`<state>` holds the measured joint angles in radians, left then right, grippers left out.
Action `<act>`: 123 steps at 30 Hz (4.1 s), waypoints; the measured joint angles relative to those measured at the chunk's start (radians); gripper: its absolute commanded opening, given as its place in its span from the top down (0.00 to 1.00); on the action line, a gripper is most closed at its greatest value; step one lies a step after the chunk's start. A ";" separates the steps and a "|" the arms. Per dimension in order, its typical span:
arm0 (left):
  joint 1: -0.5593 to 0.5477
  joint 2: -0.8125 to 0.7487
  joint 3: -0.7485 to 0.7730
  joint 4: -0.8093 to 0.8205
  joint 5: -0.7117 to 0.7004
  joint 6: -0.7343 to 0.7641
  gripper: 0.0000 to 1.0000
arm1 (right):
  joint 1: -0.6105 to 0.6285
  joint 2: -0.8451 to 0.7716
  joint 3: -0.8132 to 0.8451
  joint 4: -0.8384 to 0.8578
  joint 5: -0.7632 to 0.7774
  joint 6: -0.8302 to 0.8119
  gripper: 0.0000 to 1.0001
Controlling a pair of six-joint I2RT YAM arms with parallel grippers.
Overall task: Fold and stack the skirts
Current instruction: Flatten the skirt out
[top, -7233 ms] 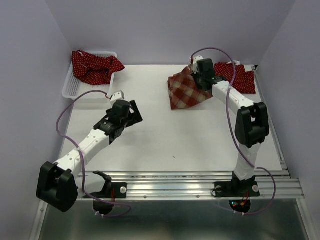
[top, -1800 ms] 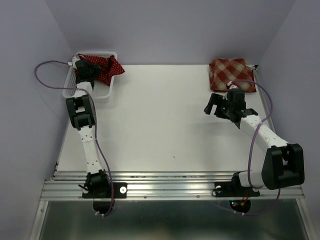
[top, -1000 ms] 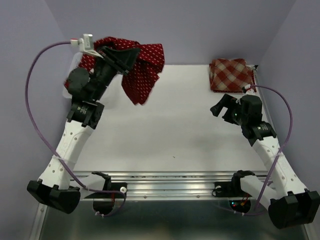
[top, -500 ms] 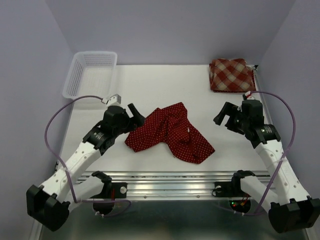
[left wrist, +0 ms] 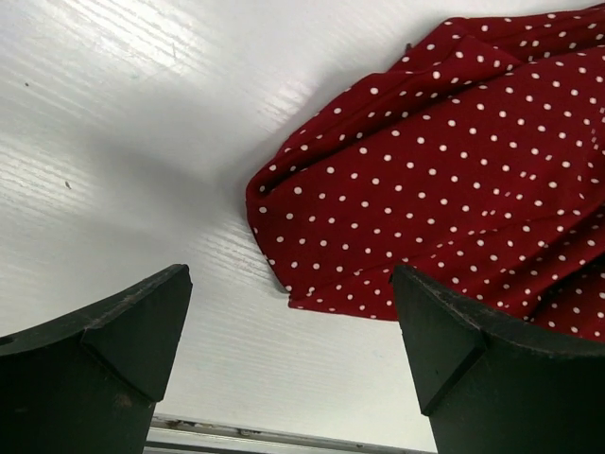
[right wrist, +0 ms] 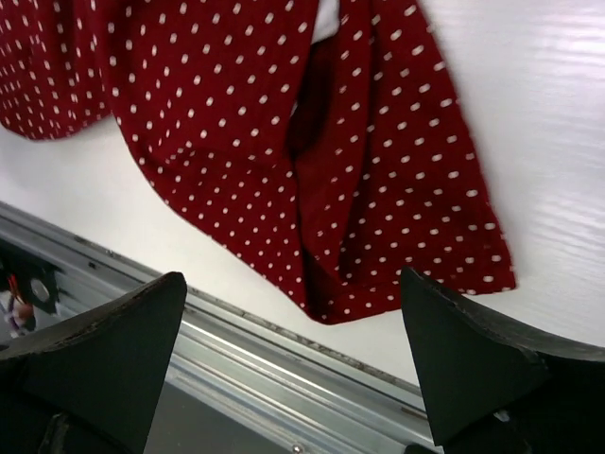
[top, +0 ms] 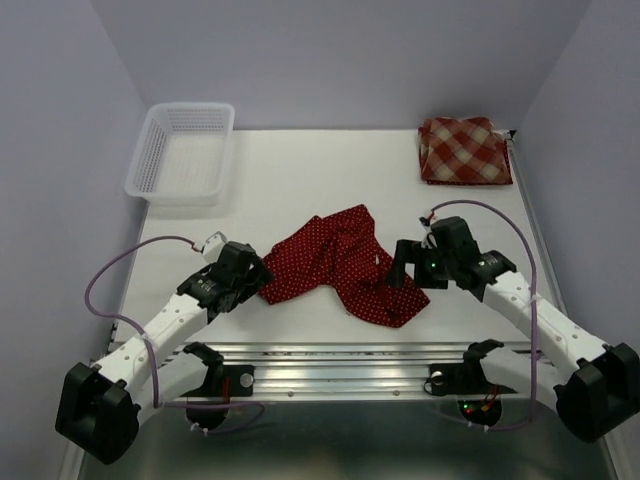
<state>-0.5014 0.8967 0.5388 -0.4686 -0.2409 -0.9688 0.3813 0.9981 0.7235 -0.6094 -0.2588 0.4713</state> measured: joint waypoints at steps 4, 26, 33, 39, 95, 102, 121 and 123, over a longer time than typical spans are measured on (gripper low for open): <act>0.027 0.048 -0.026 0.050 0.001 -0.016 0.14 | 0.122 0.069 0.000 0.011 0.112 0.026 0.00; 0.094 0.292 -0.112 0.446 0.158 0.068 1.00 | 0.252 0.574 0.153 0.277 0.271 -0.003 0.33; 0.097 0.247 -0.111 0.439 0.163 0.083 1.00 | 0.255 0.585 0.153 0.310 0.243 -0.006 0.99; 0.098 0.071 -0.082 0.352 0.158 0.114 1.00 | 0.255 0.545 0.153 0.322 0.232 -0.034 0.99; 0.165 0.251 0.183 0.217 0.159 0.220 0.01 | 0.310 0.246 0.276 0.101 0.323 -0.067 0.00; 0.165 0.391 0.183 0.237 0.146 0.254 0.01 | 0.638 0.337 0.197 0.088 0.421 0.084 0.00; 0.160 0.566 0.208 0.293 0.122 0.333 0.01 | 0.892 0.785 0.481 -0.228 0.843 0.444 0.00; 0.147 0.568 0.216 0.302 0.127 0.341 0.01 | 0.892 0.761 0.440 -0.216 0.843 0.477 0.00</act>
<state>-0.3542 1.4643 0.7551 -0.1665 -0.1139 -0.6281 1.2732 1.7596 1.1637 -0.8253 0.5838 0.9485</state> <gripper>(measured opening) 0.986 0.995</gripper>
